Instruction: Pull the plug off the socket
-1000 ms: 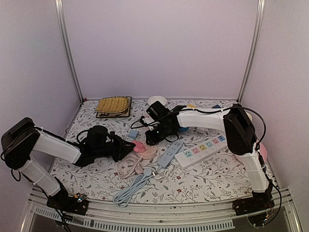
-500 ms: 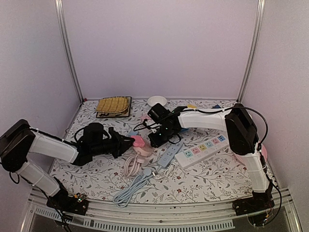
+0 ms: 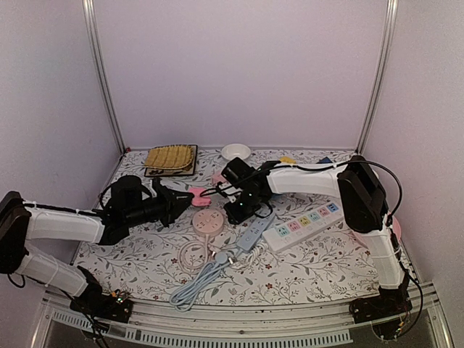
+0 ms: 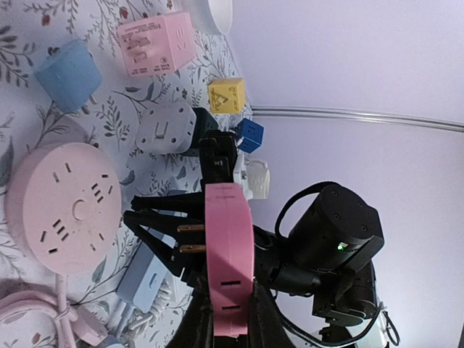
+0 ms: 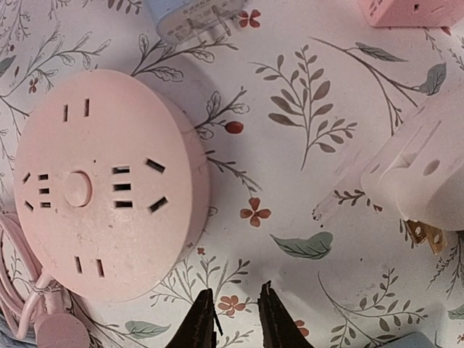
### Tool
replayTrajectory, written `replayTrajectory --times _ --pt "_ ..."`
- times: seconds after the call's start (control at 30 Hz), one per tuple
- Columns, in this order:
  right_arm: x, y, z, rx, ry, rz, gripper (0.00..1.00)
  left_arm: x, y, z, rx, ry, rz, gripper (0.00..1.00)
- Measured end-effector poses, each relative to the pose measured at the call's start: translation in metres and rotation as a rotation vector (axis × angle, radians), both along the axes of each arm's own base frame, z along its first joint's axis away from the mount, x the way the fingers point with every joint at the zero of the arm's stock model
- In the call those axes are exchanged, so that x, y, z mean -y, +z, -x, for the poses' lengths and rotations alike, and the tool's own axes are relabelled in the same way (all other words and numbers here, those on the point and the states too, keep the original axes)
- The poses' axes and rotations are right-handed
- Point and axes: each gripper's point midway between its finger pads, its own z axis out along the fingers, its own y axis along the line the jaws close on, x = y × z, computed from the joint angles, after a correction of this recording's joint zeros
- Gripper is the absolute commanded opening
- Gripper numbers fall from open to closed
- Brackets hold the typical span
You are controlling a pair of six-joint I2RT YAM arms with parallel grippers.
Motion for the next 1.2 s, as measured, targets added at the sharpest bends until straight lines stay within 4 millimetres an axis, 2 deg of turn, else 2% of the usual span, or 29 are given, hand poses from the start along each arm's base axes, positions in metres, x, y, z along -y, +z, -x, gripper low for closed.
replayTrajectory --times 0.13,0.3,0.43,0.57,0.67,0.87,1.0,1.2 --pt "0.003 0.009 -0.006 -0.006 -0.021 -0.026 0.23 -0.014 0.005 0.0 0.004 0.036 -0.085 0.0" --pt "0.006 0.049 -0.022 0.032 -0.063 -0.107 0.24 -0.032 0.005 0.0 -0.019 0.085 -0.214 0.0" --pt "0.006 0.084 -0.031 0.076 -0.085 -0.181 0.26 -0.05 -0.007 0.005 -0.072 0.123 -0.337 0.0" --pt "0.005 0.105 -0.035 0.103 -0.096 -0.228 0.28 -0.068 -0.021 0.011 -0.136 0.154 -0.457 0.0" --pt "0.007 0.112 -0.037 0.113 -0.106 -0.246 0.3 -0.08 -0.029 0.014 -0.172 0.172 -0.529 0.0" --pt "0.019 0.11 -0.035 0.108 -0.124 -0.237 0.32 -0.101 -0.042 0.016 -0.223 0.205 -0.601 0.03" --pt "0.036 0.119 -0.039 0.13 -0.159 -0.236 0.34 -0.107 -0.048 0.014 -0.234 0.212 -0.624 0.06" --pt "0.071 0.137 -0.051 0.172 -0.235 -0.256 0.34 -0.11 -0.07 0.009 -0.289 0.198 -0.69 0.08"
